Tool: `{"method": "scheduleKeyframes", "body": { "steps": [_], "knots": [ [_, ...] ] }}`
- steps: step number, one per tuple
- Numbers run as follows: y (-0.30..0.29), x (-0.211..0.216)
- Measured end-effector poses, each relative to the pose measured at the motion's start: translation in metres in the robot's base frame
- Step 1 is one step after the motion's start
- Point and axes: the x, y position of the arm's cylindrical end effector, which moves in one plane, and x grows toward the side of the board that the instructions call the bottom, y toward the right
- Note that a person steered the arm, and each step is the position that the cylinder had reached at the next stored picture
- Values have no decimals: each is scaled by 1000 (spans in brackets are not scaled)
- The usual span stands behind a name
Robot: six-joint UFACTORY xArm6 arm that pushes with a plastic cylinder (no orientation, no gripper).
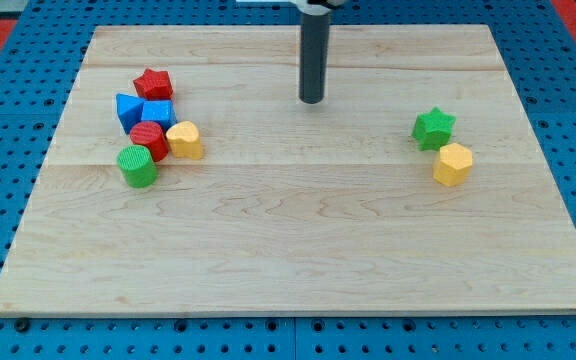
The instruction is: Move your arm towards the top left
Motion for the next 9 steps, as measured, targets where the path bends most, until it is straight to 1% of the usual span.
{"method": "scheduleKeyframes", "body": {
  "steps": [1,2,3,4,6,7,8,9],
  "knots": [
    [-72,-30],
    [-97,-48],
    [-111,-51],
    [-156,-51],
    [-179,-43],
    [-210,-14],
    [-212,-11],
    [-228,-24]
  ]
}}
